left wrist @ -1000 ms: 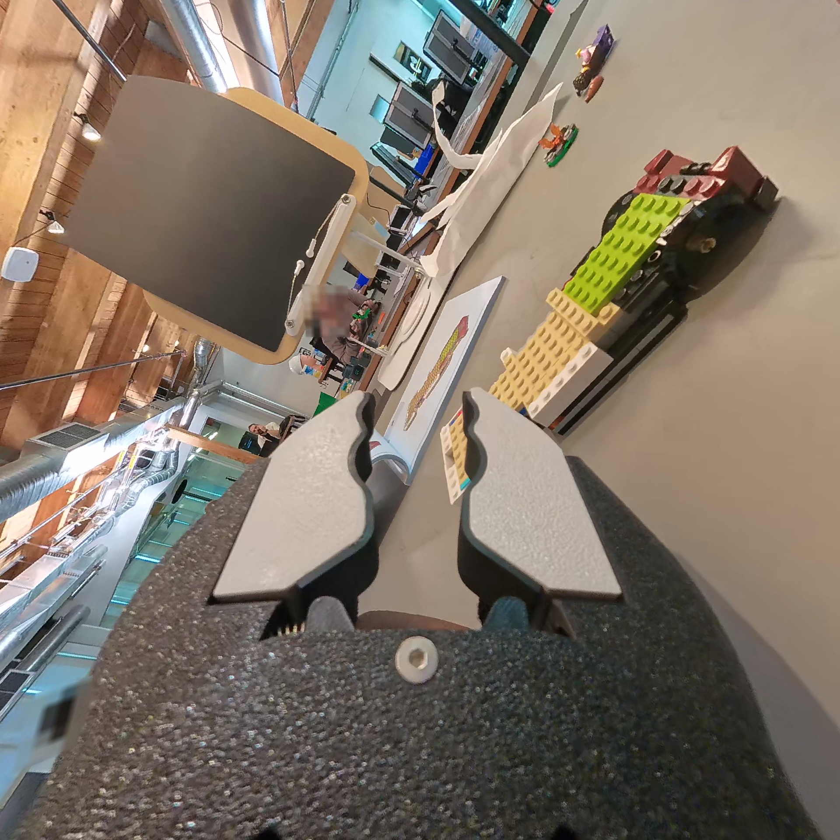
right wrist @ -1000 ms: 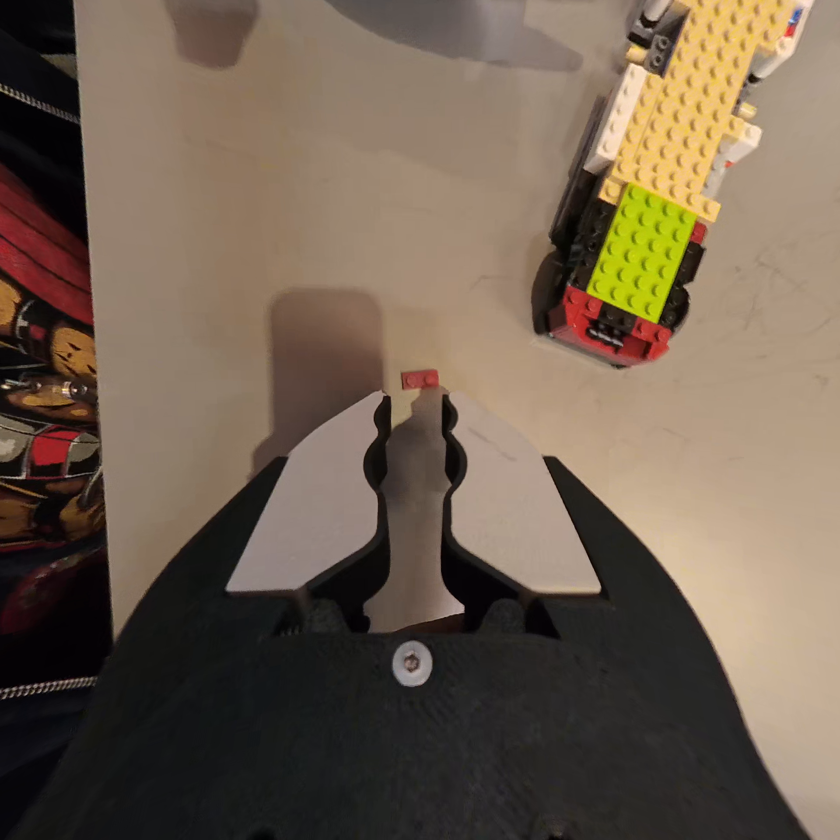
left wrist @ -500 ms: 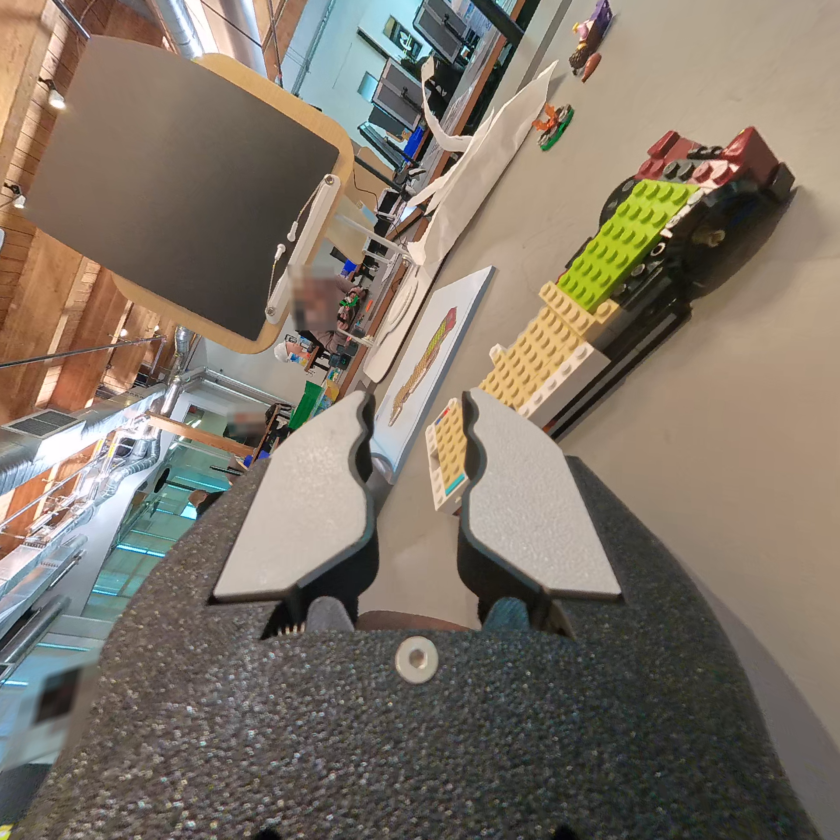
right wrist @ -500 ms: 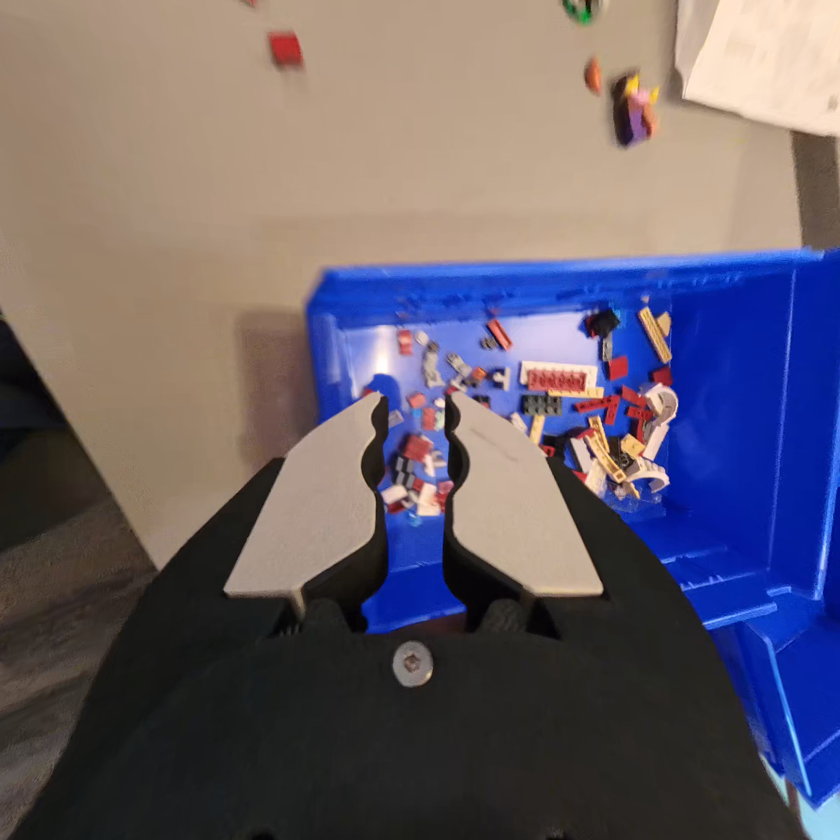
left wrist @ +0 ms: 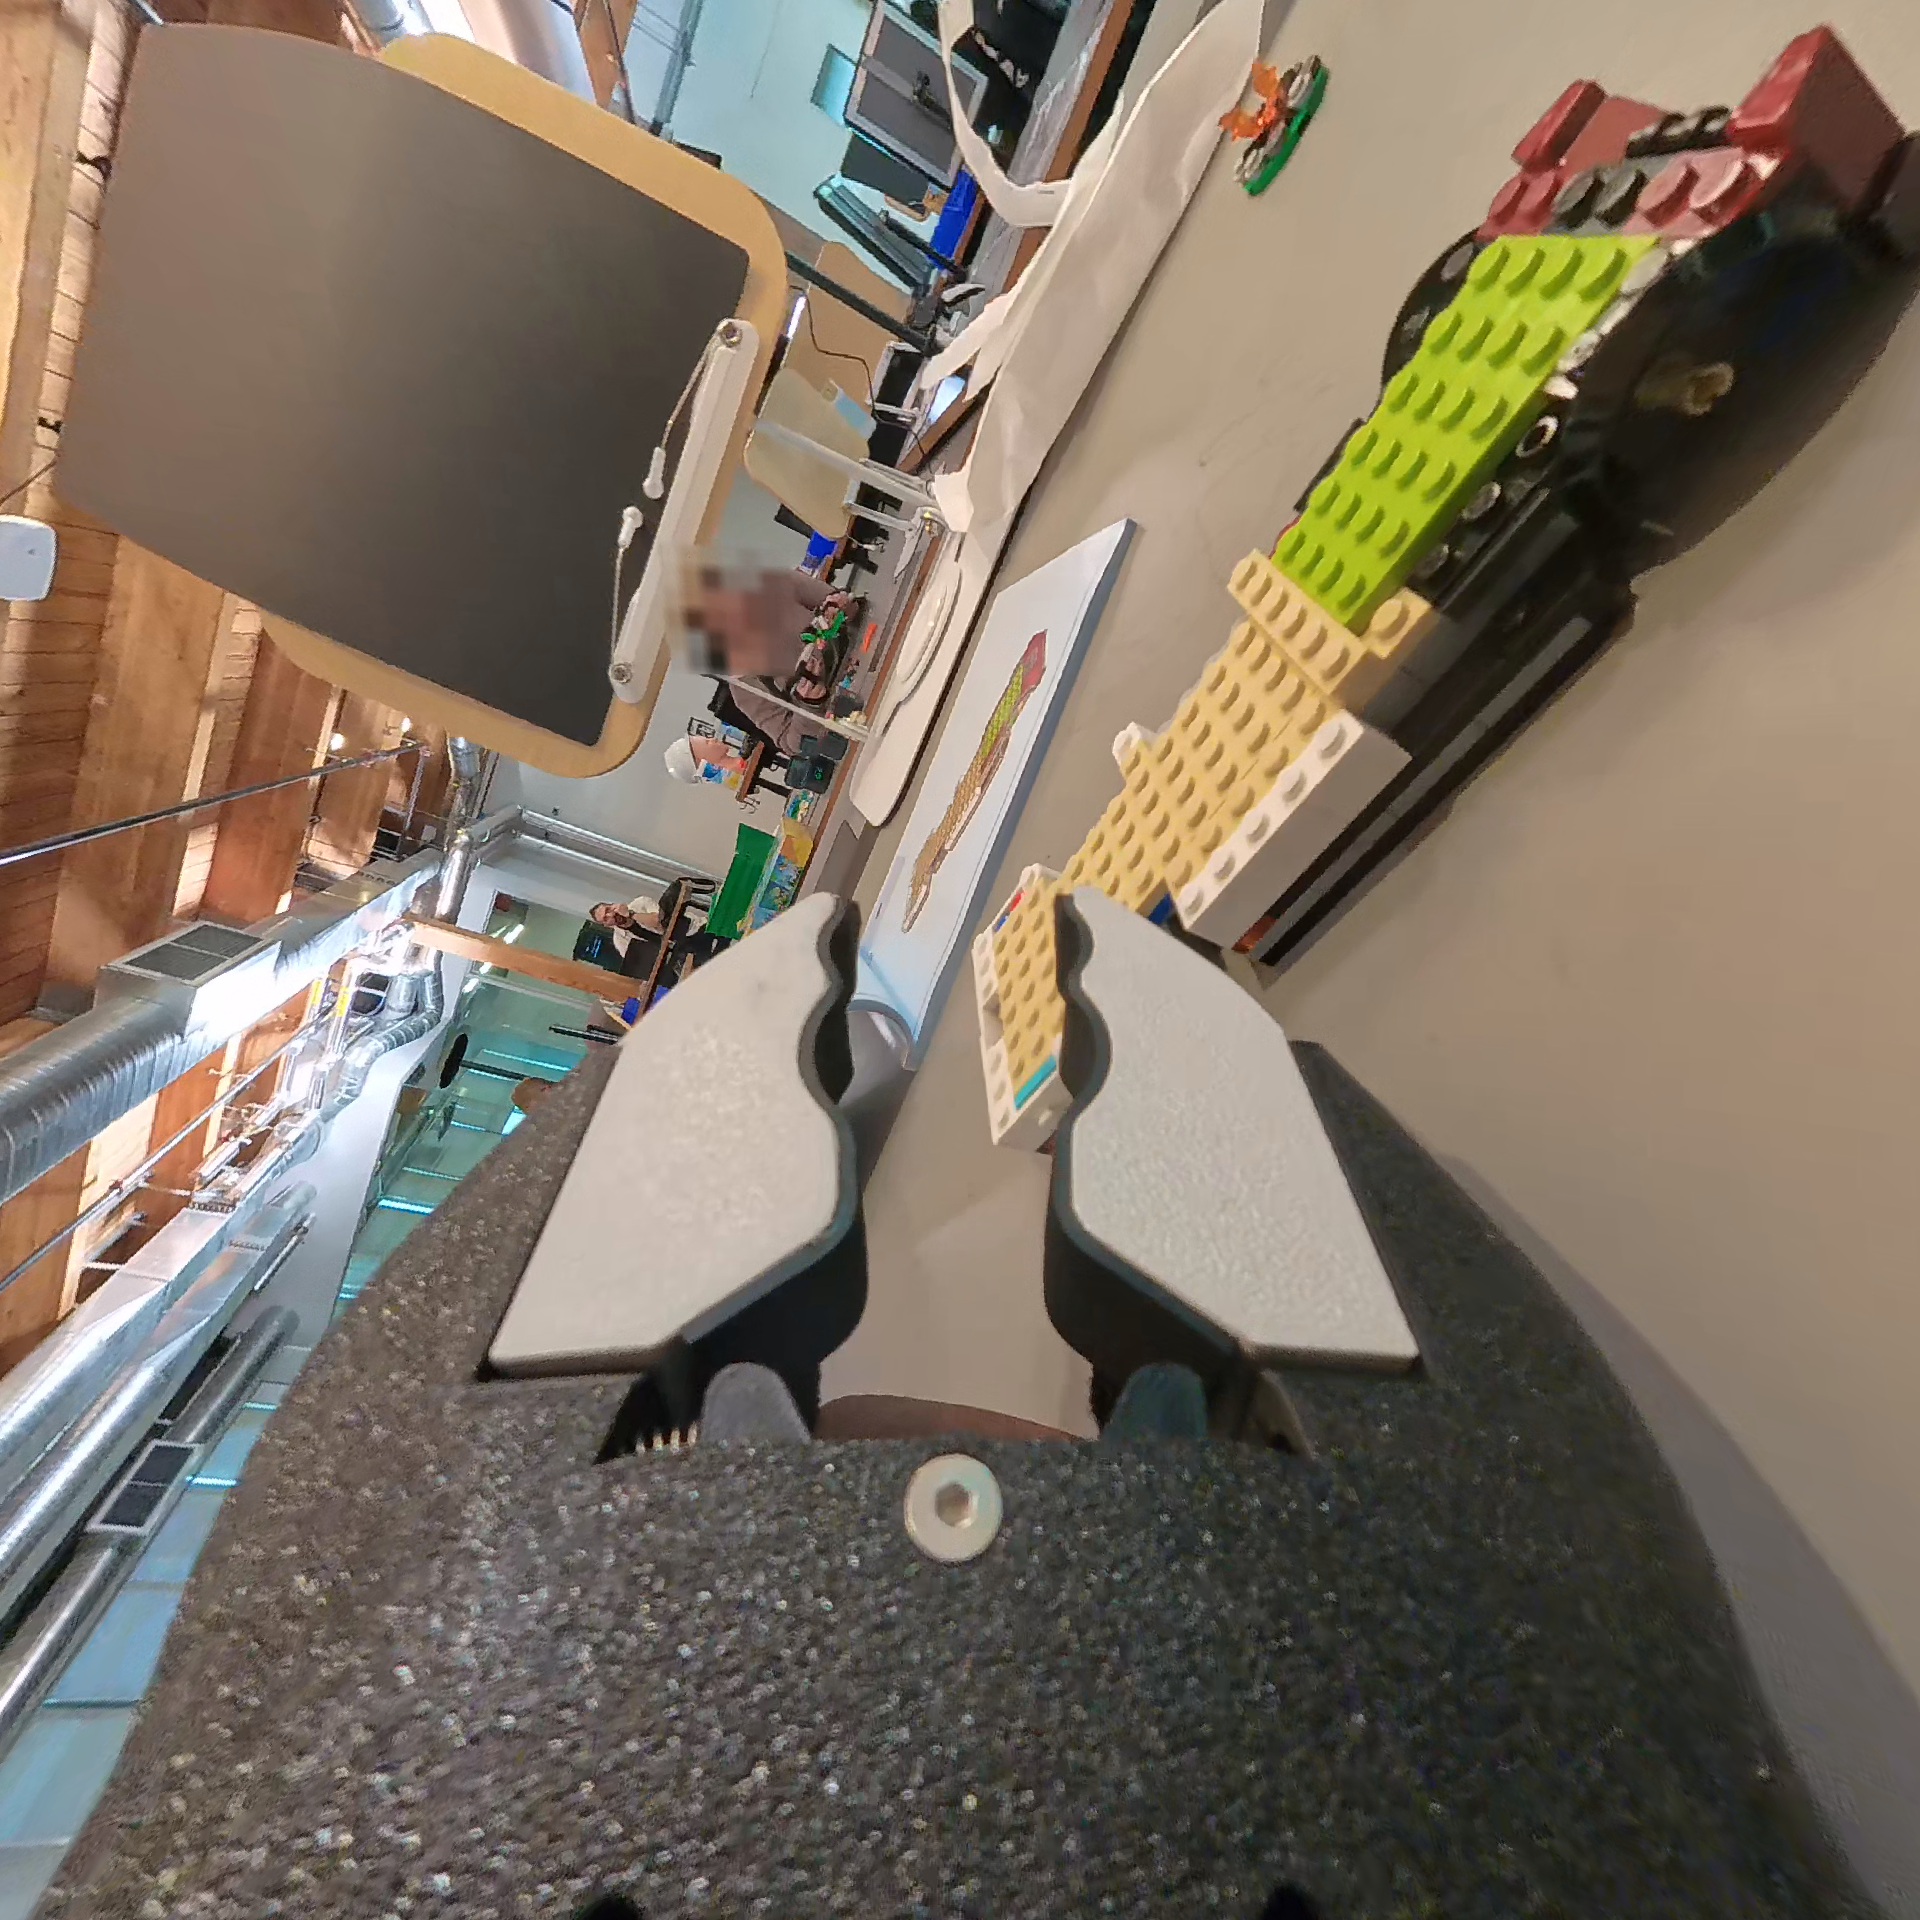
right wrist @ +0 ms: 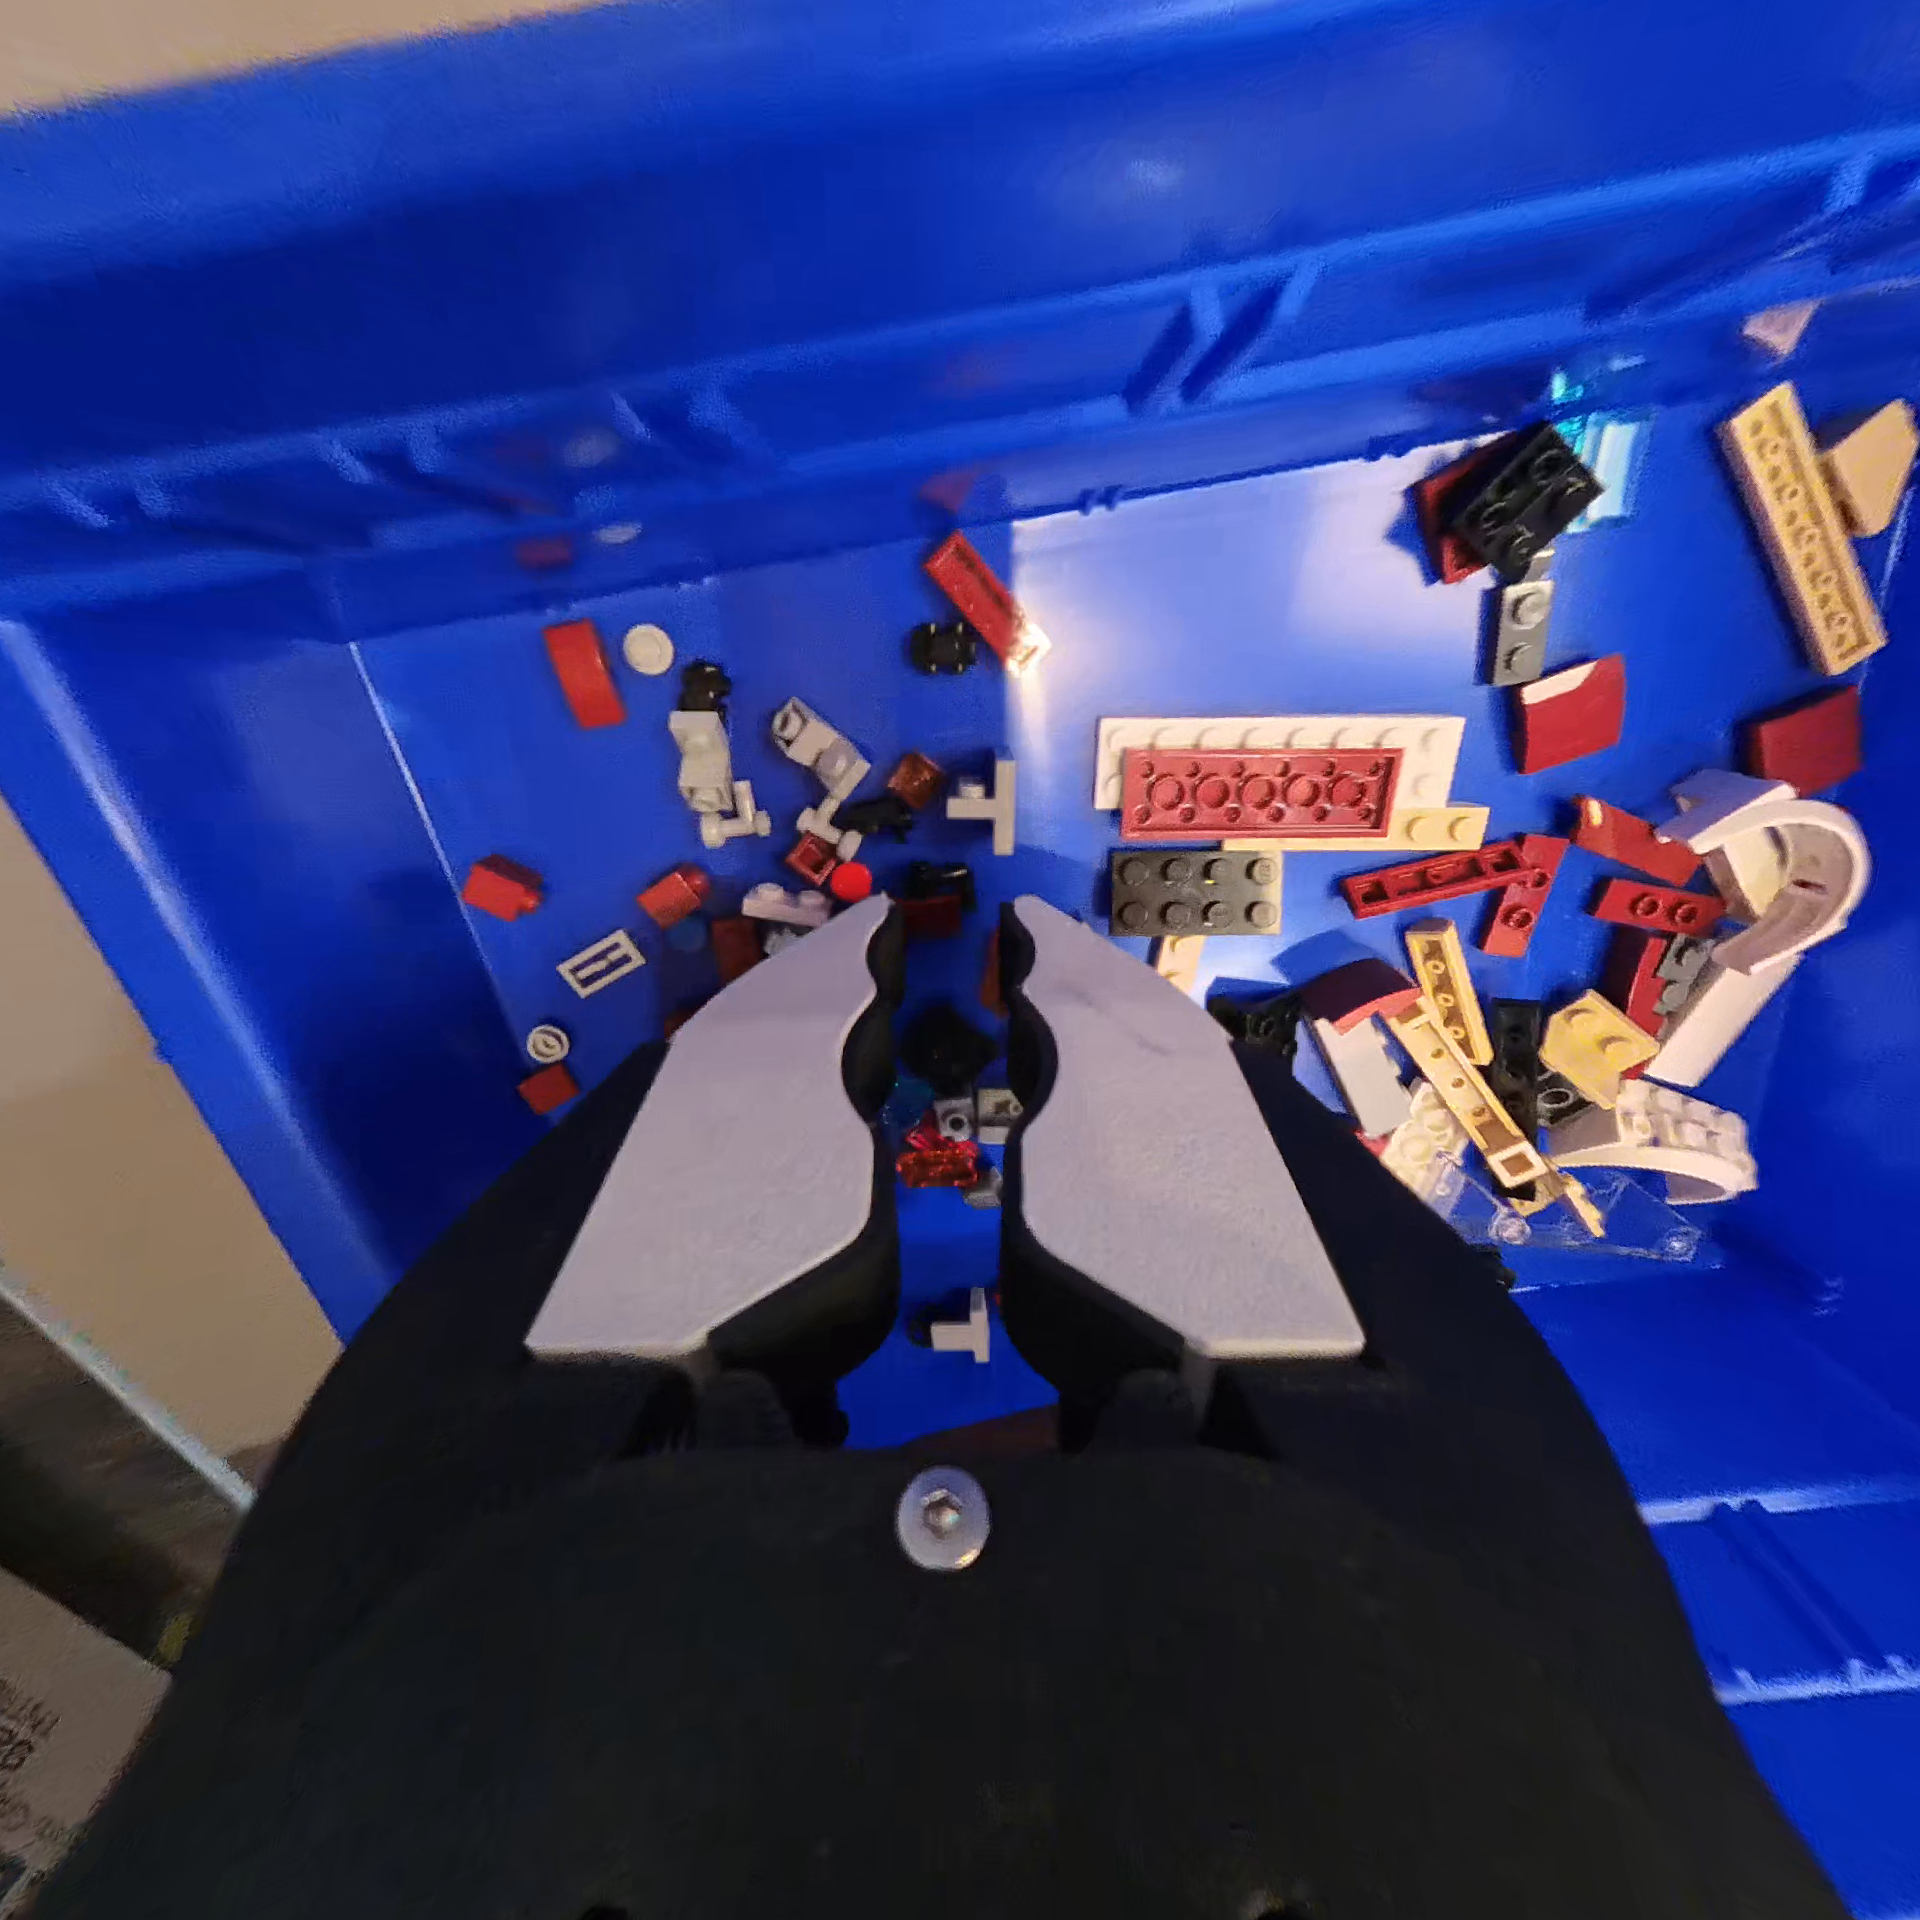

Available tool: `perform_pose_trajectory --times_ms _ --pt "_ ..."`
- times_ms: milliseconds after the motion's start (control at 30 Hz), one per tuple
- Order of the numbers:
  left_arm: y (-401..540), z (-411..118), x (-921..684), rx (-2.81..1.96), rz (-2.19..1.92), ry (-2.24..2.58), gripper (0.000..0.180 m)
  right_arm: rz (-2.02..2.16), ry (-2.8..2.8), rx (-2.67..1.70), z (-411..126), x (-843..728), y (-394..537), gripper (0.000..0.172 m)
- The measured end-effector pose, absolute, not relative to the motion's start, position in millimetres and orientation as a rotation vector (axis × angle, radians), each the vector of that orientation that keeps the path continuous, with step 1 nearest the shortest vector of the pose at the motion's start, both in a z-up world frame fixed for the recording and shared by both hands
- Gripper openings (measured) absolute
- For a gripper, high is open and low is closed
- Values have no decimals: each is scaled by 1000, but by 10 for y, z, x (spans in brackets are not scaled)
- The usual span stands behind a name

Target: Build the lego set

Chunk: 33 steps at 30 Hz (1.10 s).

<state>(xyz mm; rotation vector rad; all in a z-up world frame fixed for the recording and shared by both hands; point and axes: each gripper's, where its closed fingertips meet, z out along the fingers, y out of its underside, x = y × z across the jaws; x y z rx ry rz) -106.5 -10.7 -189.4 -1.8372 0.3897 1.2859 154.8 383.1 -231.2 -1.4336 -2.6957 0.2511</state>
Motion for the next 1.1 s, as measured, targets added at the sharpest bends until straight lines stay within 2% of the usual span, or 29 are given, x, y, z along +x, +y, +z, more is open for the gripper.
perform_pose_trajectory --times_ms 100,433,667,833,933,1100 --pt "-89 -1922 -1043 -1841 1295 423 37 201 -2745 -1459 -2397 1613 3835 19" --pt "-108 -1901 -1040 -1832 1287 411 37 161 -2731 -1426 -2384 1616 3811 14" --pt "-119 -1877 -1018 -1820 1272 408 37 186 -2624 -1348 -2020 1625 3646 14" --pt "-130 -1851 -998 -1807 1265 406 37 272 -2530 -1142 -1449 1737 2946 14" --pt "-125 -1843 -989 -1806 1252 403 37 416 -2508 -996 -1287 1799 2295 14" --pt "-112 -1853 -969 -1811 1242 420 37 594 -2451 -964 -1778 1489 1514 14"
